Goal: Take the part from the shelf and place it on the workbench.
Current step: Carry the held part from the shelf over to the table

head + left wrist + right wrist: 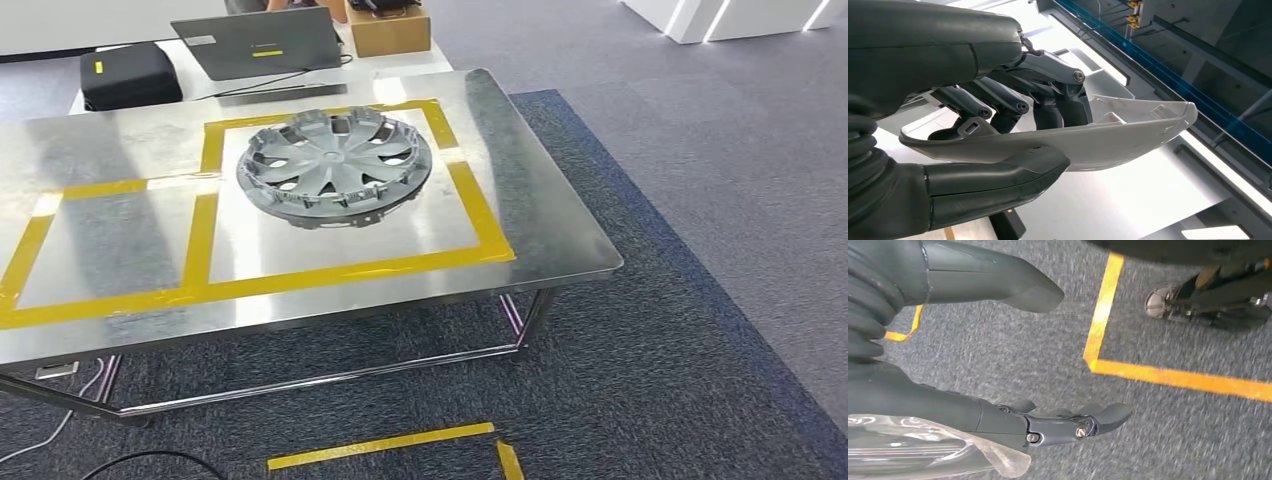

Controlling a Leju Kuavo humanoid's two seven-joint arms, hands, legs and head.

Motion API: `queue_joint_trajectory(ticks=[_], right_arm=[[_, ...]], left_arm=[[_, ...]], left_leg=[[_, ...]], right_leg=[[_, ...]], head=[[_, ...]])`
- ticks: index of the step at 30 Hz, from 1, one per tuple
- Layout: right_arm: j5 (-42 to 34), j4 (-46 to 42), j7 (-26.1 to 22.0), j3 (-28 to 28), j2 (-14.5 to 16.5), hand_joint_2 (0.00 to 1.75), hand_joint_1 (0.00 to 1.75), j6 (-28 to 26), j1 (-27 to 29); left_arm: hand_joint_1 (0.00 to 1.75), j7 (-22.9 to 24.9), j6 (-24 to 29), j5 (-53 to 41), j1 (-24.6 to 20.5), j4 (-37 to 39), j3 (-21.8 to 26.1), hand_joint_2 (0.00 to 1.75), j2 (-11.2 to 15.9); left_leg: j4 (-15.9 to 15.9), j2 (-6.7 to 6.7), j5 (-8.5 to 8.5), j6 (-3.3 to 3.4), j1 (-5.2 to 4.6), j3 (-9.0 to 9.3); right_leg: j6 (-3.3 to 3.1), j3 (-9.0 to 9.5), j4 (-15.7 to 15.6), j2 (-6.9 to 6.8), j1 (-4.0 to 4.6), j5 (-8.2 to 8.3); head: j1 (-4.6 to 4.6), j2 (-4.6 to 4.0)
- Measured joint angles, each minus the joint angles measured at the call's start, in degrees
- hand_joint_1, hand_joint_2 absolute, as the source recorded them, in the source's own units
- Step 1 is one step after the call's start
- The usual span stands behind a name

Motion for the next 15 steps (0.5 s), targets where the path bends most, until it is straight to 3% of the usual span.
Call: queue_joint_trajectory(ticks=[2, 5, 7, 15], right_arm=[[-0.04, 0.00, -0.19, 0.00, 0.00, 1.75, 0.00, 0.02, 0.01], [-0.10, 0.00, -0.34, 0.00, 0.00, 1.75, 0.00, 0.02, -0.01], [-0.12, 0.00, -0.38, 0.00, 0.00, 1.75, 0.00, 0.02, 0.00], [-0.13, 0.00, -0.45, 0.00, 0.00, 1.75, 0.00, 0.02, 0.01]], left_arm=[[1.75, 0.00, 0.00, 0.08, 0.00, 0.00, 0.01, 1.75, 0.00], [1.75, 0.01, 0.00, 0.15, 0.00, 0.00, 0.01, 1.75, 0.01], [1.75, 0.00, 0.00, 0.17, 0.00, 0.00, 0.01, 1.75, 0.02], [1.75, 0.00, 0.00, 0.33, 0.00, 0.00, 0.07, 1.75, 0.08]], left_leg=[[-0.10, 0.00, 0.09, -0.38, 0.08, 0.01], [-0.27, 0.00, 0.08, -2.10, 0.31, 0.03], [-0.32, 0.00, 0.04, -2.87, 0.42, 0.03], [-0.27, 0.01, -0.02, -2.85, 0.08, 0.00]], right_leg=[[-0.11, -0.01, 0.03, -0.01, 0.09, -0.04], [-0.23, -0.02, 0.10, -0.02, 0.23, -0.10], [-0.26, -0.01, 0.11, -0.02, 0.28, -0.11], [-0.18, 0.04, 0.03, -0.02, -0.11, -0.09]], head=[[0.01, 0.00], [0.03, 0.00], [0.04, 0.00], [0.05, 0.00]])
